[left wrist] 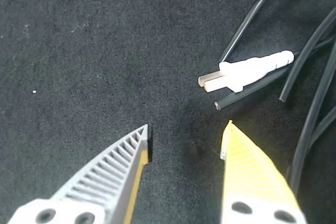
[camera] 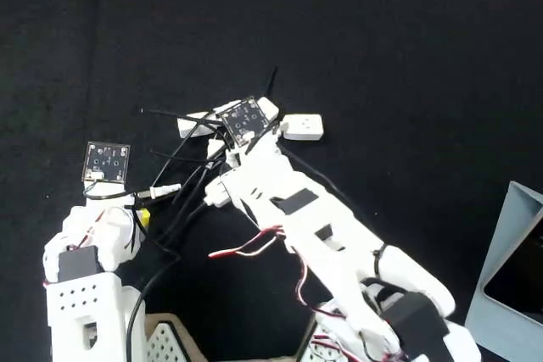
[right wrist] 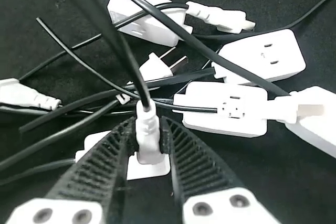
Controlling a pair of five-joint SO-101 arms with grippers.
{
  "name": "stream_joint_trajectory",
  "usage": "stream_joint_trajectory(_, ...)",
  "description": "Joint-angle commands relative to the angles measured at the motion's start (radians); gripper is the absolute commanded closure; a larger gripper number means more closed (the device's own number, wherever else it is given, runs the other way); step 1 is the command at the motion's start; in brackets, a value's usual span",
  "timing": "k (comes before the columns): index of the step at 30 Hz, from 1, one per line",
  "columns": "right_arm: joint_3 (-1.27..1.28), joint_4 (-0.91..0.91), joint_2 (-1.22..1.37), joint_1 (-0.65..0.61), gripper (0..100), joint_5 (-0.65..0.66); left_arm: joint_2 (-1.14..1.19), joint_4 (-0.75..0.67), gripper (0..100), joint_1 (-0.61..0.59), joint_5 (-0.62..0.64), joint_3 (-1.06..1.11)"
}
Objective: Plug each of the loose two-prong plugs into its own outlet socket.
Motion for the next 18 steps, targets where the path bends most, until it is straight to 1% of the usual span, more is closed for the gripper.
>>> stream_joint_trajectory(1, 0.039, -0.006, -0.125, -0.006, 98.6, -0.011, -0.009, -0.021, 77, 0.004, 0.014, -0.018)
stream_joint_trajectory(5, 0.113, -0.006, -0.294, -0.011, 98.6, -0.011, -0.011, -0.025, 77, 0.005, 0.028, -0.059)
stream_joint_trajectory(9, 0.168, -0.005, -0.424, -0.012, 98.6, -0.009, -0.011, -0.026, 77, 0.010, 0.132, -0.156)
stream_joint_trajectory(13, 0.177, 0.084, -0.518, -0.052, 98.5, -0.008, -0.009, -0.091, 77, 0.091, 0.212, -0.206)
stream_joint_trajectory(18, 0.183, 0.175, -0.610, -0.130, 98.5, -0.008, -0.009, -0.244, 77, 0.240, 0.319, -0.199)
